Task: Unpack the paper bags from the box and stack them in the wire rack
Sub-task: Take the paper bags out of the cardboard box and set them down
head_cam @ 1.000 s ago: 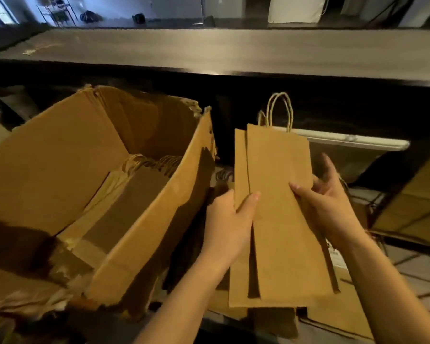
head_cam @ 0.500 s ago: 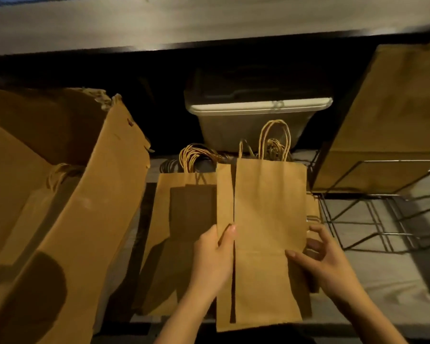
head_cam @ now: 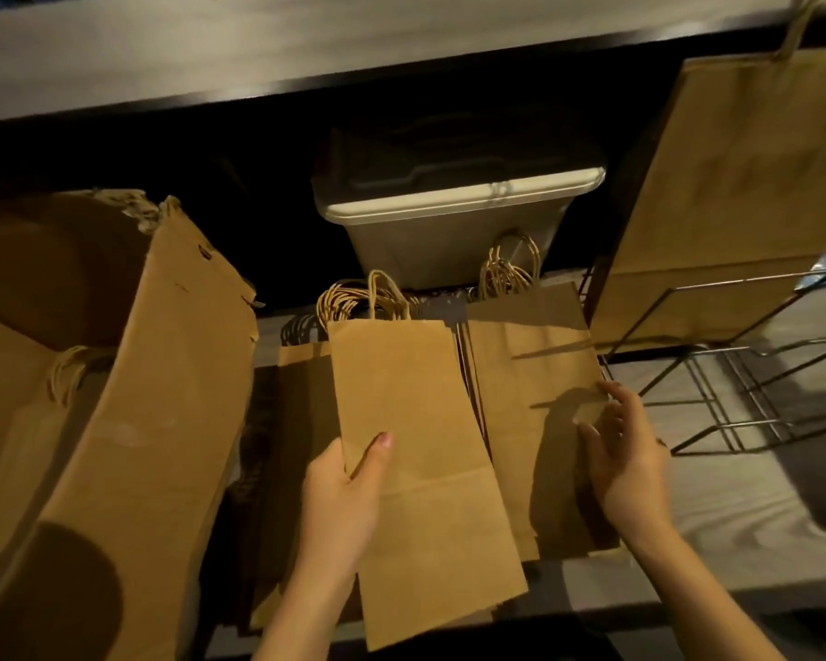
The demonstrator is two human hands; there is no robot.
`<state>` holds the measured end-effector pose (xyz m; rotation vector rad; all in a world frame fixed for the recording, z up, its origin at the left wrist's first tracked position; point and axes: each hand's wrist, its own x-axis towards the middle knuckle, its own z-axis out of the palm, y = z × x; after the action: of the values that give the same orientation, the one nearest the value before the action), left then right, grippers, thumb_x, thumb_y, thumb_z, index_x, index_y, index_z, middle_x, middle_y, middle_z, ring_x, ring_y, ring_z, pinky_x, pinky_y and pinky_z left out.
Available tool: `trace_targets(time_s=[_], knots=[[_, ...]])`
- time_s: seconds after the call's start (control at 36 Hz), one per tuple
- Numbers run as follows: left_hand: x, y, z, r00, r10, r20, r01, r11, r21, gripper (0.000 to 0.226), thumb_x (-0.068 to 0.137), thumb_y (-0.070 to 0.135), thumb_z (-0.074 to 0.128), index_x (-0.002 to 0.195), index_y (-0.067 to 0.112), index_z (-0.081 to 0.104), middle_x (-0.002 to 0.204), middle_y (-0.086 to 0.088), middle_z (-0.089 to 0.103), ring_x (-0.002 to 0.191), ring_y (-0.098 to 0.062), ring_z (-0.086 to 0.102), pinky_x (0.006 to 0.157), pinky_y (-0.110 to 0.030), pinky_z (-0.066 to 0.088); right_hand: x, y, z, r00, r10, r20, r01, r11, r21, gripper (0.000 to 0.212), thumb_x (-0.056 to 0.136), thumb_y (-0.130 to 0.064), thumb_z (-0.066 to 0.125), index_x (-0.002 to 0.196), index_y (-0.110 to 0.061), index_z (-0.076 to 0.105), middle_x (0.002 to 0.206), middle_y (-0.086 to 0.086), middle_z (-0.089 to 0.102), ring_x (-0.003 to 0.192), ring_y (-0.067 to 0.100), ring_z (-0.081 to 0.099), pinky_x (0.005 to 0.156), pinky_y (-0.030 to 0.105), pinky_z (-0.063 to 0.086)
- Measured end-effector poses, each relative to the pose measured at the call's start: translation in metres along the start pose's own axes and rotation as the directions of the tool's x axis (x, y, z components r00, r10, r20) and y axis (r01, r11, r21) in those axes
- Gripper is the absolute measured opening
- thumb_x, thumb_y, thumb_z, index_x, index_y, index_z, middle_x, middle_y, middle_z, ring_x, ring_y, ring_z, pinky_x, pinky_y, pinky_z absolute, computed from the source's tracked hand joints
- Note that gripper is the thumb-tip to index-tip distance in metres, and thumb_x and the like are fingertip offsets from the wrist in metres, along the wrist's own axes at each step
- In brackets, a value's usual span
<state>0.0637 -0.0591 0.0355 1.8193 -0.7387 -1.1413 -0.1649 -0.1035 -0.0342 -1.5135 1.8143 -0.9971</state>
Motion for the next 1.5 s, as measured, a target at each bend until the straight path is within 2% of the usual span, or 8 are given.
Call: trace_targets(time_s=[0.11, 0.25, 0.36, 0.5, 0.81, 1.08, 1.28, 1.5], knots=[[0.000, 0.004, -0.002, 1.000, 0.000, 0.009, 0.001, 1.000, -0.028, 0.015, 0.092, 0.029, 0.056, 0.106, 0.030, 0.059, 0.101, 0.013, 0.065, 0.096, -0.005, 0.059, 0.084, -0.029, 0.047, 0.002, -0.005, 0.001, 0.999, 0.044, 0.021, -0.040, 0.990, -0.135, 0.053, 0.089, -0.014, 0.059, 0.137, -0.026, 0.041, 0.130, 0.004, 0.050, 0.123, 0.022, 0.046, 0.100, 0.047, 0.043], [-0.002, 0.002, -0.001, 0.997, 0.008, 0.071, -0.008, 1.000, -0.008, 0.009, 0.094, 0.032, 0.050, 0.098, 0.037, 0.057, 0.102, 0.016, 0.065, 0.096, -0.002, 0.060, 0.079, -0.022, 0.046, 0.003, -0.035, -0.002, 0.976, -0.010, 0.216, 0.005, 1.000, 0.020, 0.041, 0.090, -0.025, 0.056, 0.129, -0.033, 0.045, 0.115, -0.016, 0.056, 0.099, -0.008, 0.051, 0.085, 0.015, 0.043], [-0.004, 0.003, 0.002, 0.988, -0.026, 0.150, 0.025, 1.000, 0.007, 0.009, 0.095, 0.032, 0.047, 0.096, 0.035, 0.056, 0.100, 0.015, 0.066, 0.094, -0.001, 0.061, 0.071, -0.017, 0.044, -0.001, -0.049, -0.001, 0.839, 0.060, 0.541, -0.219, 0.947, 0.234, 0.053, 0.080, -0.042, 0.054, 0.131, -0.030, 0.043, 0.095, -0.001, 0.071, 0.089, 0.008, 0.067, 0.084, 0.027, 0.054], [-0.004, 0.001, 0.003, 0.948, -0.064, 0.312, 0.031, 0.994, 0.108, 0.012, 0.095, 0.030, 0.048, 0.101, 0.040, 0.049, 0.107, 0.017, 0.062, 0.099, 0.001, 0.059, 0.076, -0.012, 0.044, -0.017, -0.046, 0.017, 0.684, 0.123, 0.719, -0.180, 0.984, 0.003, 0.078, 0.078, -0.028, 0.074, 0.136, -0.046, 0.024, 0.108, -0.006, 0.055, 0.083, 0.019, 0.066, 0.076, 0.037, 0.057], [-0.001, -0.002, 0.006, 0.907, -0.074, 0.416, -0.044, 0.963, 0.266, 0.032, 0.093, 0.030, 0.055, 0.110, 0.046, 0.034, 0.111, 0.029, 0.048, 0.108, 0.007, 0.047, 0.084, -0.008, 0.039, -0.022, -0.036, 0.013, 0.945, -0.092, 0.314, 0.027, 0.978, 0.206, 0.088, 0.076, -0.007, 0.075, 0.129, -0.054, 0.022, 0.111, -0.023, 0.047, 0.096, -0.006, 0.049, 0.081, 0.005, 0.042], [-0.010, 0.009, 0.042, 0.884, -0.040, 0.465, -0.105, 0.954, 0.281, 0.072, 0.094, 0.027, 0.054, 0.150, 0.027, 0.010, 0.125, 0.018, 0.042, 0.096, 0.005, 0.057, 0.066, -0.001, 0.043, -0.001, -0.027, -0.001, 0.990, -0.125, -0.065, 0.134, 0.975, 0.175, 0.072, 0.081, -0.003, 0.069, 0.133, -0.038, 0.034, 0.118, -0.014, 0.054, 0.109, 0.014, 0.055, 0.094, 0.041, 0.049], [-0.016, -0.006, 0.062, 0.803, -0.165, 0.573, -0.042, 0.943, 0.330, 0.069, 0.096, 0.031, 0.050, 0.151, 0.028, 0.008, 0.152, 0.011, 0.028, 0.134, -0.005, 0.036, 0.098, -0.015, 0.034, 0.000, -0.013, -0.011, 0.999, 0.001, -0.049, 0.005, 0.993, 0.118, 0.066, 0.081, 0.002, 0.067, 0.137, -0.021, 0.040, 0.123, -0.015, 0.047, 0.116, -0.001, 0.043, 0.088, 0.004, 0.032], [-0.022, -0.012, 0.068, 0.788, -0.251, 0.562, -0.010, 0.908, 0.419, 0.066, 0.097, 0.039, 0.046, 0.150, 0.034, 0.008, 0.157, 0.007, 0.015, 0.130, -0.004, 0.035, 0.104, -0.022, 0.028, -0.011, 0.002, 0.000, 0.959, 0.205, 0.194, -0.216, 0.976, 0.036, 0.080, 0.079, -0.012, 0.072, 0.144, -0.029, 0.028, 0.145, -0.001, 0.038, 0.135, 0.019, 0.033, 0.108, 0.050, 0.036]])
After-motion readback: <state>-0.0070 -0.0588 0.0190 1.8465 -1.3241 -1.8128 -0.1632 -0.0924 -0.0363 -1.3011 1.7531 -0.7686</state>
